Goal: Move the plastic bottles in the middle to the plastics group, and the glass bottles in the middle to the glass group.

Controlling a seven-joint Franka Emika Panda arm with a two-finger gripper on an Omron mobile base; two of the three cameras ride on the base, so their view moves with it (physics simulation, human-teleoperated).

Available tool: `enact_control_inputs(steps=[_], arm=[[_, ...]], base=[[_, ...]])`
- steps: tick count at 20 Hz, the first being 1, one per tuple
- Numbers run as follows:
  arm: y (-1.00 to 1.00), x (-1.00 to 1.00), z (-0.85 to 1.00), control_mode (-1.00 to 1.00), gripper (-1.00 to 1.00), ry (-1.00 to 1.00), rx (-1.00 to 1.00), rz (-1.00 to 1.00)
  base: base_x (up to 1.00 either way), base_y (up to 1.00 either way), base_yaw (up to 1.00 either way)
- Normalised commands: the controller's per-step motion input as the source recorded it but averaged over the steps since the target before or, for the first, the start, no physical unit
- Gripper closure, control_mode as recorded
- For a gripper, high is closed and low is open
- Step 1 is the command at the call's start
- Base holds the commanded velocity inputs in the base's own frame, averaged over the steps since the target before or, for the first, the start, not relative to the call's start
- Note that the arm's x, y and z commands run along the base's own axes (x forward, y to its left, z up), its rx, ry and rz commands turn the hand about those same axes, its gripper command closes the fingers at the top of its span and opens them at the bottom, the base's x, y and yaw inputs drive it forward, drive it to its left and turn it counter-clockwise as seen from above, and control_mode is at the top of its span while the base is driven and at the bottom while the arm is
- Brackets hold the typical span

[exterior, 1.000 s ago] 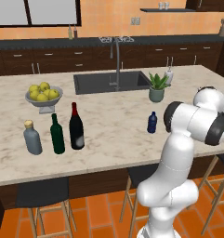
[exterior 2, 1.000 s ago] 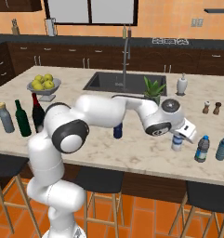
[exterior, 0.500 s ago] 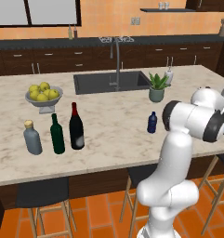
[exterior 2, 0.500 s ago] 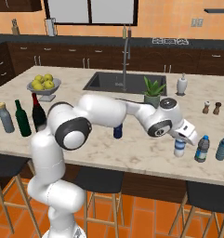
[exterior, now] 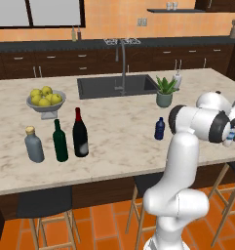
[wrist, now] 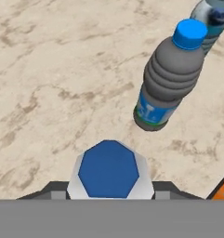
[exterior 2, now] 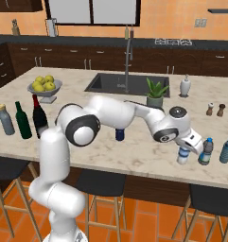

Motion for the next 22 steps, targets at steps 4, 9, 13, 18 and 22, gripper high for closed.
enact_control_inputs(steps=[4, 9, 13, 18, 22], arm=[[-0.03, 0.13, -0.23, -1.00, 1.00, 0.00, 0.00, 0.00], [0.00, 0.27, -0.33, -1.00, 1.00, -0.02, 0.00, 0.00], [-0.01, 0.28, -0.21, -1.00, 1.00, -0.04, 0.00, 0.00], [-0.21, 0.42, 0.00, -1.00, 1.00, -0.02, 0.00, 0.00], [-0.20, 0.14, -0.31, -1.00, 1.00, 0.00, 0.00, 0.00]], base=[[0.00, 0.00, 0.00], [0.00, 0.00, 0.00], [0.00, 0.00, 0.00], [0.00, 0.00, 0.00], [0.00, 0.00, 0.00]])
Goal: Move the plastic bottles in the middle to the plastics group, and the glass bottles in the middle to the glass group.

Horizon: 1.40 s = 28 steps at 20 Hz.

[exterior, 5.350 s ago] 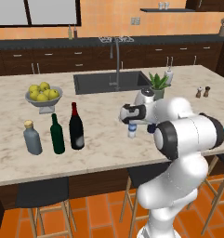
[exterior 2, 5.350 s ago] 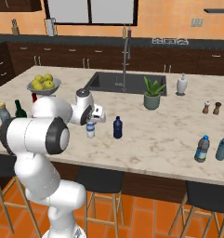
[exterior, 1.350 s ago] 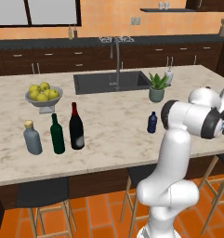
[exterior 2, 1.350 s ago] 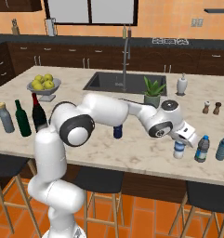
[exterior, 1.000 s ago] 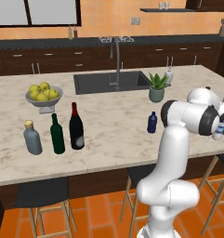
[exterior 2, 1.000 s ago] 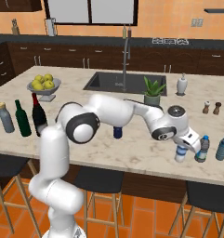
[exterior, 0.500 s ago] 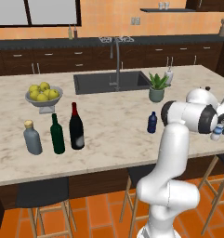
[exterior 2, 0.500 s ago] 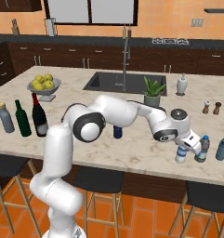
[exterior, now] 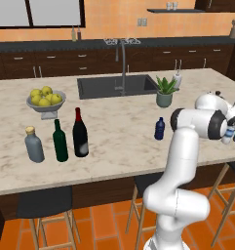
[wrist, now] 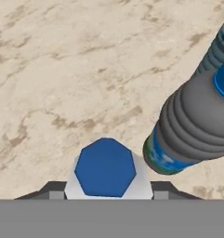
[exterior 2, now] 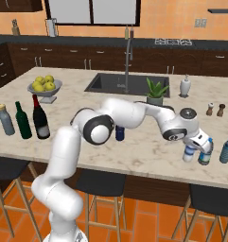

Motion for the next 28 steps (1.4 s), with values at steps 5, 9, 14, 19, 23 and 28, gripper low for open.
enact_control_inputs(steps=[5, 9, 14, 19, 23, 28], arm=[[-0.02, 0.00, -0.18, -1.00, 1.00, 0.00, 0.00, 0.00], [0.00, 0.00, 0.00, -1.00, -1.00, 0.00, 0.00, 0.00], [0.00, 0.00, 0.03, -1.00, -1.00, 0.00, 0.00, 0.00], [0.00, 0.00, 0.05, -1.00, -1.00, 0.00, 0.00, 0.00], [0.08, -0.13, 0.38, -1.00, -1.00, 0.00, 0.00, 0.00], [0.24, -0.49, 0.52, -1.00, -1.00, 0.00, -0.01, 0.00]], base=[[0.00, 0.00, 0.00], [0.00, 0.00, 0.00], [0.00, 0.00, 0.00], [0.00, 0.00, 0.00], [0.00, 0.00, 0.00], [0.00, 0.00, 0.00]])
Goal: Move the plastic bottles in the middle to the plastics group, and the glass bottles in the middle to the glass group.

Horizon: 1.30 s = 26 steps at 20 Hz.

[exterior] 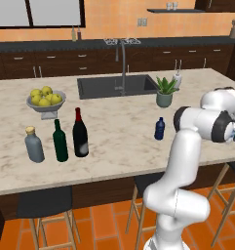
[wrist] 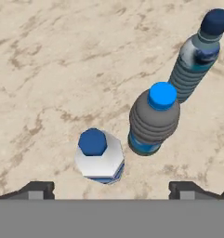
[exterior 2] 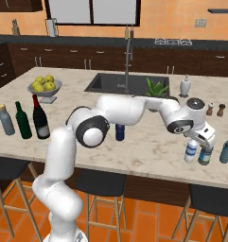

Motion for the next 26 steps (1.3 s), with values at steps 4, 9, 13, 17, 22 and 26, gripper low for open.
enact_control_inputs(steps=[4, 9, 13, 17, 22, 26], arm=[[0.78, -0.61, 0.47, -1.00, -1.00, 0.00, -0.10, 0.07], [1.00, -0.33, 0.23, -1.00, -1.00, 0.02, -0.15, 0.09], [0.83, -0.24, 0.00, -1.00, -1.00, -0.02, 0.00, 0.08], [1.00, 0.03, 0.00, -1.00, -1.00, 0.00, -0.04, 0.18], [1.00, 0.26, 0.00, -1.00, -1.00, 0.05, -0.06, 0.32], [1.00, 0.72, 0.00, -1.00, -1.00, 0.09, -0.01, 0.41]], base=[[0.00, 0.00, 0.00], [0.00, 0.00, 0.00], [0.00, 0.00, 0.00], [0.00, 0.00, 0.00], [0.00, 0.00, 0.00], [0.00, 0.00, 0.00]])
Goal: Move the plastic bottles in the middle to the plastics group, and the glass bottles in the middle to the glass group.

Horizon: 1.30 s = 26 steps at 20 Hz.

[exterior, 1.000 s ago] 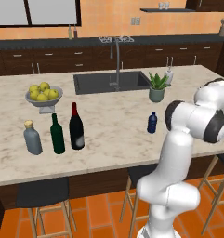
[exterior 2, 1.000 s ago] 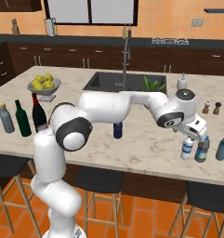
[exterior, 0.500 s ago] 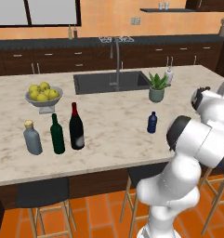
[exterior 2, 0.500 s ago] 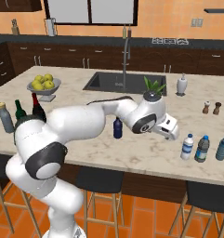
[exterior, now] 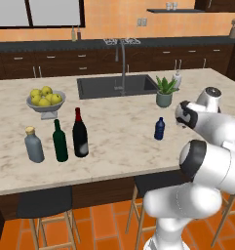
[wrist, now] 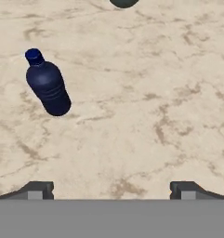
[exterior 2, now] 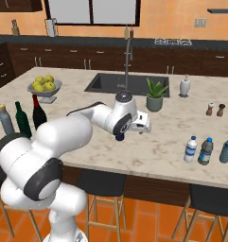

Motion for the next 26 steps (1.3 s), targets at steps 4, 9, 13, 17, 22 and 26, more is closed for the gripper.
enact_control_inputs(steps=[4, 9, 13, 17, 22, 26], arm=[[1.00, 0.81, 0.00, -1.00, -1.00, 0.06, 0.00, 0.43], [0.69, 0.18, 0.06, -1.00, -1.00, 0.00, -0.02, 0.17], [0.04, 0.42, -0.08, -1.00, -1.00, 0.00, 0.00, -0.01], [0.08, 0.49, -0.19, -1.00, -1.00, 0.00, 0.00, -0.05], [0.04, 0.22, -0.28, -1.00, -1.00, 0.03, 0.00, -0.03], [-0.02, 0.23, -0.24, -1.00, -1.00, 0.01, -0.02, -0.10]], base=[[0.00, 0.00, 0.00], [0.00, 0.00, 0.00], [0.00, 0.00, 0.00], [0.00, 0.00, 0.00], [0.00, 0.00, 0.00], [0.00, 0.00, 0.00]])
